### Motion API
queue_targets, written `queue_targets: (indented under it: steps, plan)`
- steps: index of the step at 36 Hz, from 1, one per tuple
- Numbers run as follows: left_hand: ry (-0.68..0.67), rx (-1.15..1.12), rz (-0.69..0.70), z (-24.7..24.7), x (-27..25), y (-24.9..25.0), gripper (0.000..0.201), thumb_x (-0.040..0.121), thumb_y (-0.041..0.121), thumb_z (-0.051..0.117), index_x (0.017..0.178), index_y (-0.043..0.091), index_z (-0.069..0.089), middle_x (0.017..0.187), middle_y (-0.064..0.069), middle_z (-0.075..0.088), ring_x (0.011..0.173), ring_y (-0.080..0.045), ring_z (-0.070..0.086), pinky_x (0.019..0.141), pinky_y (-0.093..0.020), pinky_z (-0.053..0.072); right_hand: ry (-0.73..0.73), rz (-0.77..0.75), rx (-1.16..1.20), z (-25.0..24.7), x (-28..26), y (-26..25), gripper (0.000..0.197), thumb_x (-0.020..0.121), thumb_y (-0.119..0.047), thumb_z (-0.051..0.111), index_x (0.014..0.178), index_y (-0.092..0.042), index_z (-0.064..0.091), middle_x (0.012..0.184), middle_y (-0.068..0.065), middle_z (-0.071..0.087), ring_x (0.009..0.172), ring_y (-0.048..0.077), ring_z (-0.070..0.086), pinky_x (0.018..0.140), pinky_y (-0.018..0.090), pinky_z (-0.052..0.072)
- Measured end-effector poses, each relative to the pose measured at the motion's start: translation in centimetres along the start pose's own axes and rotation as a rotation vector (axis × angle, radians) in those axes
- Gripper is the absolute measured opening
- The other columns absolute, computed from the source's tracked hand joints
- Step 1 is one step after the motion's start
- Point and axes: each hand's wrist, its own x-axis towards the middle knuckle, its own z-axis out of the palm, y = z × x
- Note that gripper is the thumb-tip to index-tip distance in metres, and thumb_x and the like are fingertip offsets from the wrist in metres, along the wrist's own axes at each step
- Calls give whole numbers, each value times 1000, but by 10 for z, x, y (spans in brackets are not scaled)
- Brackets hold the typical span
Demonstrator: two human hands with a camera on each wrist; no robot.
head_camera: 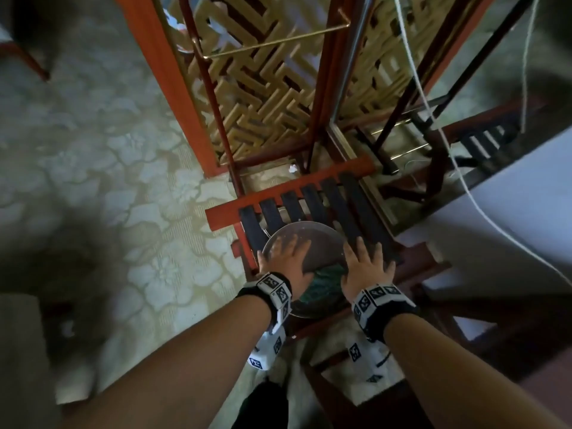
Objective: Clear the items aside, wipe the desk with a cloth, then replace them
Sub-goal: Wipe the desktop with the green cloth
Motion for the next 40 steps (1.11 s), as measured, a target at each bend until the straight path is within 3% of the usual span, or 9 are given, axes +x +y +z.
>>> queue_targets:
  steps: [7, 10, 15, 18, 20, 26, 32, 36, 40]
  plan:
    - [-68, 15, -3, 42, 49, -15, 77, 99, 49, 45, 158, 32, -2, 164, 5, -23, 151, -28, -19, 116, -65, -3, -179, -12, -20, 51, 46, -6, 73, 96, -33, 42, 148, -44, -8, 155, -8, -28, 142, 34, -24, 114, 61, 0]
    - [-71, 86, 7, 57, 66, -20, 72, 101, 49, 43, 159, 28, 6, 164, 3, -21, 151, -29, -17, 116, -65, -2, -218, -4, -20, 61, 61, -4, 72, 96, -36, 41, 148, -44, -8, 155, -8, -28, 142, 34, -26, 114, 61, -1]
    - [-126, 95, -24, 81, 86, -28, 50, 100, 49, 46, 142, 23, 49, 167, 2, -2, 152, -29, -7, 116, -65, 4, -271, -22, -27, 79, 78, -5, 73, 96, -39, 42, 148, -45, -10, 154, -7, -31, 140, 34, -28, 113, 62, -2]
    - [-82, 75, -39, 94, 92, -28, 49, 96, 50, 54, 133, 18, 56, 155, -4, 28, 143, -28, 21, 115, -51, 25, -299, -43, -21, 91, 79, -6, 72, 96, -42, 40, 147, -45, -11, 154, -6, -32, 140, 35, -29, 113, 62, -3]
    - [-50, 97, -50, 98, 95, -27, 52, 93, 53, 56, 128, 15, 58, 139, -5, 41, 131, -27, 34, 107, -43, 36, -299, -59, -29, 96, 79, -8, 71, 96, -44, 38, 147, -45, -11, 154, -6, -32, 140, 36, -29, 113, 63, -3]
    - [-112, 2, -110, 100, 107, -19, 49, 90, 49, 64, 125, 18, 51, 124, -5, 60, 122, -27, 48, 100, -43, 37, -236, -96, 3, 102, 77, -10, 70, 96, -43, 38, 149, -42, -9, 155, -5, -29, 140, 36, -28, 113, 62, -2]
    - [-137, 43, -82, 98, 109, -18, 32, 93, 31, 58, 124, 23, 56, 128, -2, 54, 124, -27, 43, 101, -44, 35, -168, -112, 30, 99, 82, -12, 73, 95, -37, 41, 149, -41, -8, 156, -7, -26, 141, 35, -26, 114, 61, -1]
    - [-147, 7, -20, 93, 105, -19, 27, 95, 26, 52, 120, 19, 51, 119, -5, 62, 119, -27, 47, 98, -43, 34, -141, -147, 68, 90, 85, -18, 75, 94, -27, 45, 150, -38, -5, 157, -11, -21, 142, 34, -23, 115, 60, 1]
    - [-129, -30, 71, 81, 98, -22, 26, 93, 18, 53, 119, 21, 48, 114, -3, 63, 113, -25, 53, 97, -41, 36, -136, -268, 53, 80, 92, -21, 76, 89, -17, 54, 149, -37, 11, 158, -16, -14, 144, 32, -20, 116, 58, 2]
